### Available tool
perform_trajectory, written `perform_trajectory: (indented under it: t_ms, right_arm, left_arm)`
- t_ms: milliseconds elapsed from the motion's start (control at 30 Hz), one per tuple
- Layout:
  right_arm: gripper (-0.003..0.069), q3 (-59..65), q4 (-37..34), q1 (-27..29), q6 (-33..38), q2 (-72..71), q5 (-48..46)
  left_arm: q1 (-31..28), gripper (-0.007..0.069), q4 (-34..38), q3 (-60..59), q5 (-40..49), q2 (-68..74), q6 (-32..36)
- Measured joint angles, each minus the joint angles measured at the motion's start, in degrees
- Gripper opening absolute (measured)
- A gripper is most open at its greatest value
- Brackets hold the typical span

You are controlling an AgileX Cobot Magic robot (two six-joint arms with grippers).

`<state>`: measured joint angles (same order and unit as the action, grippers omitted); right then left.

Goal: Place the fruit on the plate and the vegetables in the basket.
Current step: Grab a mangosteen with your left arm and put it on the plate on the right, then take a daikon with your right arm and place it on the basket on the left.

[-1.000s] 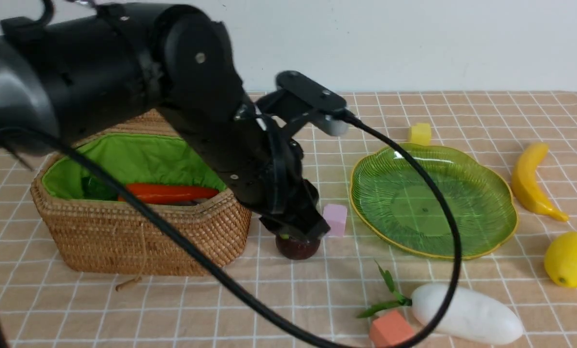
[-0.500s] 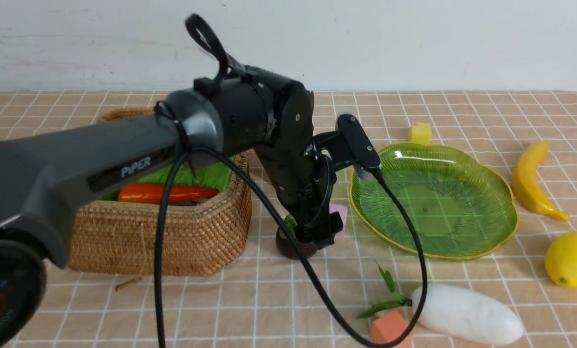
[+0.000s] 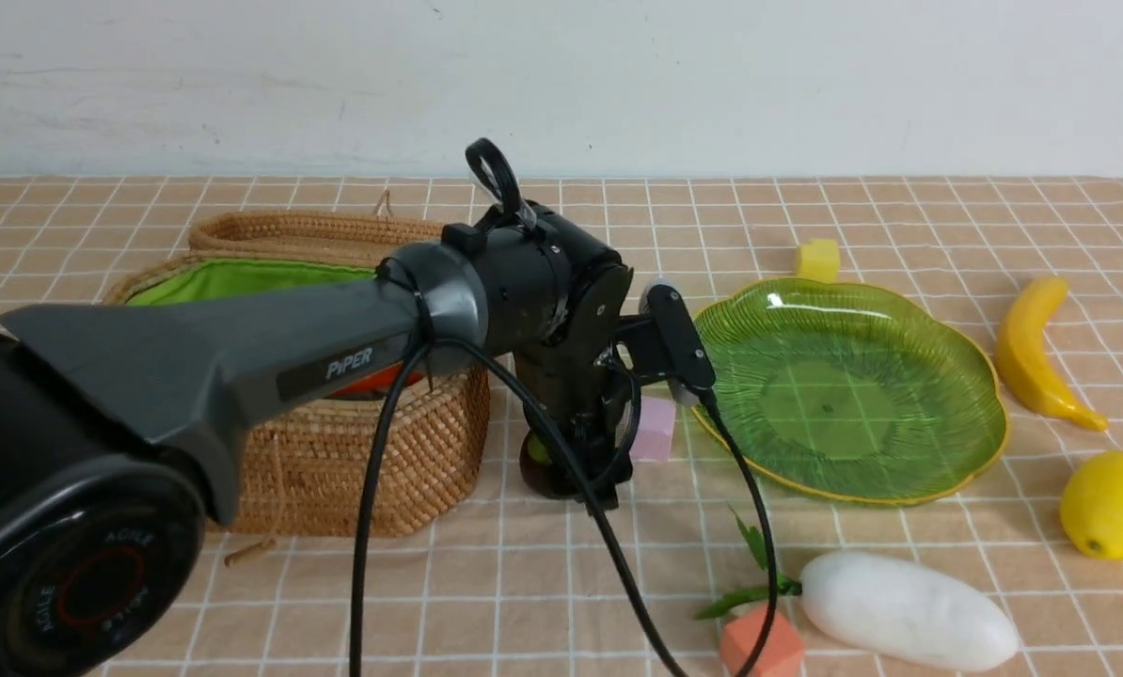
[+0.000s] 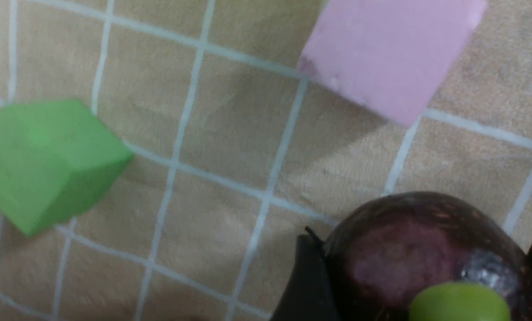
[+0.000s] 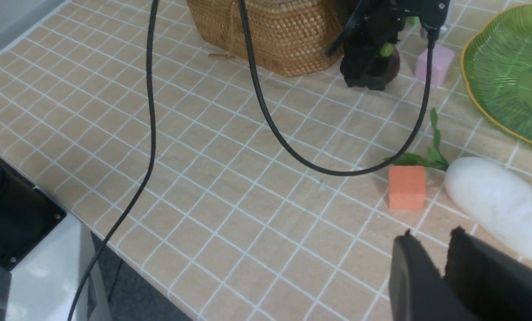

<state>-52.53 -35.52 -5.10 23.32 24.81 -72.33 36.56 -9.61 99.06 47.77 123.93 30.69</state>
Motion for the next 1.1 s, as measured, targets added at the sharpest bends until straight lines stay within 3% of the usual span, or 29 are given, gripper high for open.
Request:
perform_trajectory:
  t_ms: [133,233,300,467,633,767,933,1100]
  right_arm:
    - [0.0143,0.00,5.85,0.00,-3.97,0.00,1.58]
    - [0.0144,0.00,13.50,0.00,-12.25,0.25,7.09]
    - [0.0146,0.00,14.53,0.00,-14.12,0.55,8.54]
    - [0.0150,0.00,13.08,0.00,-15.49,1.02,8.44]
    - [0.0153,0.00,12.47,0.00,-15.65,1.12,7.35]
    - [0.0158,0.00,12.31,0.00,-15.65,1.12,7.29]
    - [0.0166,0.00,12.31,0.00,-15.70,1.90,8.19]
    - [0.0176,0.00,12.42,0.00,-15.70,7.89,6.22]
  left_arm:
    - [1.05,0.0550,0.05,-0.20,0.11,-3.77,-5.05]
    - [3.47,0.0550,7.29,2.54,-7.17,-7.66,-7.27]
    - [4.37,0.0550,12.72,3.87,-12.78,-7.65,-7.03]
    - [5.49,0.0550,30.25,6.19,-28.92,-0.84,-1.18]
    - [5.50,0.0572,40.31,8.14,-34.16,7.06,5.53]
    - [5.50,0.0659,42.76,8.46,-34.58,8.43,7.66]
    - [5.50,0.0664,42.81,8.46,-29.47,4.43,7.92]
    - [5.50,0.0519,39.63,8.67,-14.28,-9.05,1.22]
